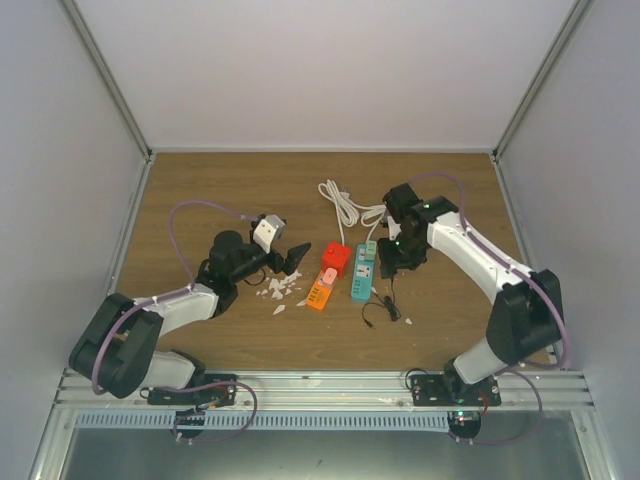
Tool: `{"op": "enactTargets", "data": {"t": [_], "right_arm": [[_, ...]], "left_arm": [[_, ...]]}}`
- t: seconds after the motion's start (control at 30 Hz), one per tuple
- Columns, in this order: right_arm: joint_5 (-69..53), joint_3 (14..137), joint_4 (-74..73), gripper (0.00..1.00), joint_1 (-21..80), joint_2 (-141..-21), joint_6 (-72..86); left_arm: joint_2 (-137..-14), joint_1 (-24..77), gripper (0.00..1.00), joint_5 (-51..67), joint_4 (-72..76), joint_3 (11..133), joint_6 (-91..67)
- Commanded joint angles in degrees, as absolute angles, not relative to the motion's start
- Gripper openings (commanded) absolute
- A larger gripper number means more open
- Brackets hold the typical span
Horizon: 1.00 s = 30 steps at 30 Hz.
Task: Insert the plug
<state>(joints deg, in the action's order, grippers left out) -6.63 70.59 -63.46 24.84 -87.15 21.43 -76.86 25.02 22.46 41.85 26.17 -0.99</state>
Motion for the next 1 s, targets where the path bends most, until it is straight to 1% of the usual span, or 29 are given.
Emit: {"op": "enactTargets", "data": {"t": [0.0,0.13,0.37,0.5,0.97], "right_arm": [[-9.5,75.3,-62.5,0.00,24.4,-91.2,19.9],[-10.6,78.1,-63.3,0.00,24.6,-94.0,21.2],[-8.7,81.1,-65.2,0.01,27.2,-97.8,24.4],[-5.0,82.8,-65.9,0.01,28.9,-98.9,26.9],[-5.7,79.0,-62.0,0.01,29.1,-100.6,29.4]], "left_arm": [[-78.2,24.7,0.99,20.7,42.9,28.4,-0.6],[-79.1,24.6,0.99,20.2,42.3,28.9,-0.4],[-79.1,24.6,0.99,19.5,42.1,28.8,-0.4],[-79.2,24.6,0.99,18.5,41.6,28.8,-0.4],[-79.1,24.5,0.99,17.4,41.1,28.8,-0.4]]}}
